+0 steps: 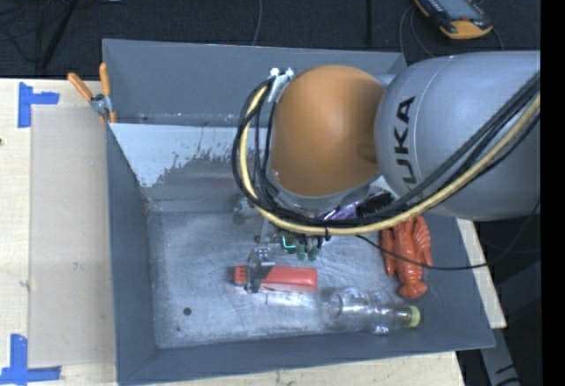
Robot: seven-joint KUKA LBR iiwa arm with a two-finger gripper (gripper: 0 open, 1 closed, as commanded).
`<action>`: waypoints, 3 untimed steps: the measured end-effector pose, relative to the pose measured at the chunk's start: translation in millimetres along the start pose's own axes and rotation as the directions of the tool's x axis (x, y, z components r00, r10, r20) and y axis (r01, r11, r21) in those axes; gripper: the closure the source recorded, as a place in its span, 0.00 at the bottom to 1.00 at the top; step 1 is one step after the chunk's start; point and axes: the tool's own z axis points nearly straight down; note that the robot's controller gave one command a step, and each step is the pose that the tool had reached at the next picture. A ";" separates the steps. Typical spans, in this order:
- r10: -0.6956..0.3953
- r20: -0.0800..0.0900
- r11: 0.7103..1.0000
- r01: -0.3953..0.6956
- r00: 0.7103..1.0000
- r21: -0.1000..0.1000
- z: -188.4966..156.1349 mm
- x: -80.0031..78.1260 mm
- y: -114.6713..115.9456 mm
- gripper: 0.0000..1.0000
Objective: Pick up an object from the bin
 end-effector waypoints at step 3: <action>-0.288 0.007 0.958 0.288 0.958 0.001 54.7 -8.0 -26.6 0.00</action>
Offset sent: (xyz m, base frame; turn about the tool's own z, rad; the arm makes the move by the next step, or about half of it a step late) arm -0.0164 -0.0005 -0.1341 -0.2980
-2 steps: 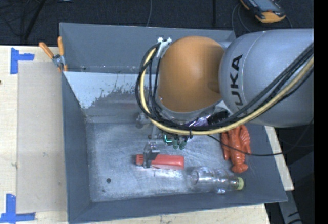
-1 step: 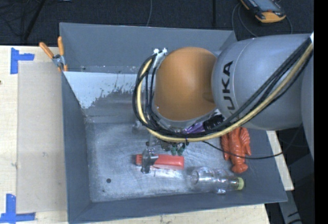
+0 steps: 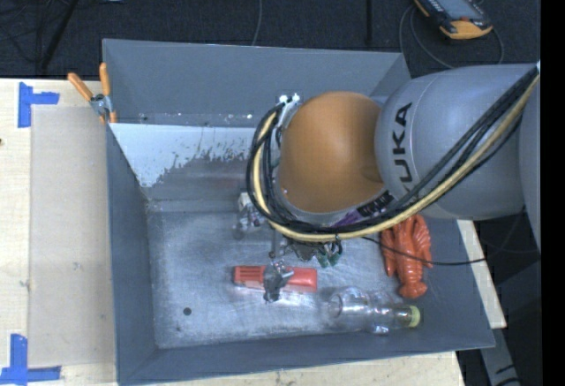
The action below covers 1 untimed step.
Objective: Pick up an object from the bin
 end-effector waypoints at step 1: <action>-0.147 0.001 0.989 0.147 0.989 0.002 25.5 8.1 -5.5 0.00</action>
Offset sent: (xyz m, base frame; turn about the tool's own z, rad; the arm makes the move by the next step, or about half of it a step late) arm 0.0038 0.0045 -0.0967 -0.2038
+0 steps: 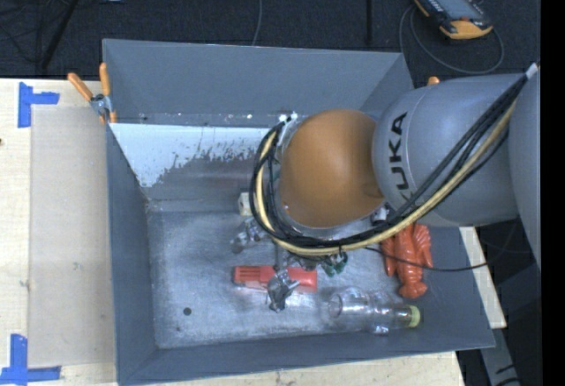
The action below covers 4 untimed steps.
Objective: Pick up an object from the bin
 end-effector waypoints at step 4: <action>-0.051 -0.001 0.999 0.051 0.999 -0.003 58.5 4.1 -34.4 0.00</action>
Offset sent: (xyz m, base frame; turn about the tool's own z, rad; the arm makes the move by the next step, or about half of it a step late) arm 0.0000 0.0000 0.0000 0.0000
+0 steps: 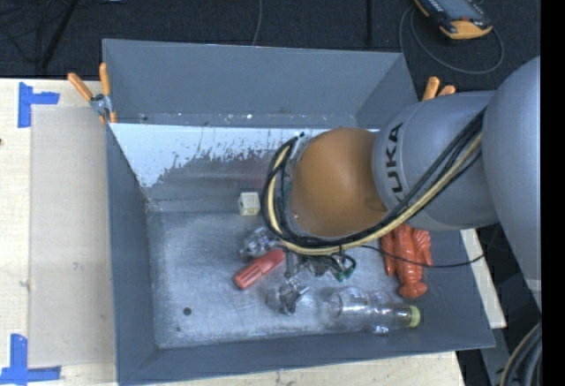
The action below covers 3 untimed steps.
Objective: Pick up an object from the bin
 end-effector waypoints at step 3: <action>0.159 0.001 0.987 -0.159 0.987 0.002 -130.9 22.7 -9.0 1.00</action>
Offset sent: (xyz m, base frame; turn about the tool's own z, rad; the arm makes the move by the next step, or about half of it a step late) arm 0.0000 0.0000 0.0000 0.0000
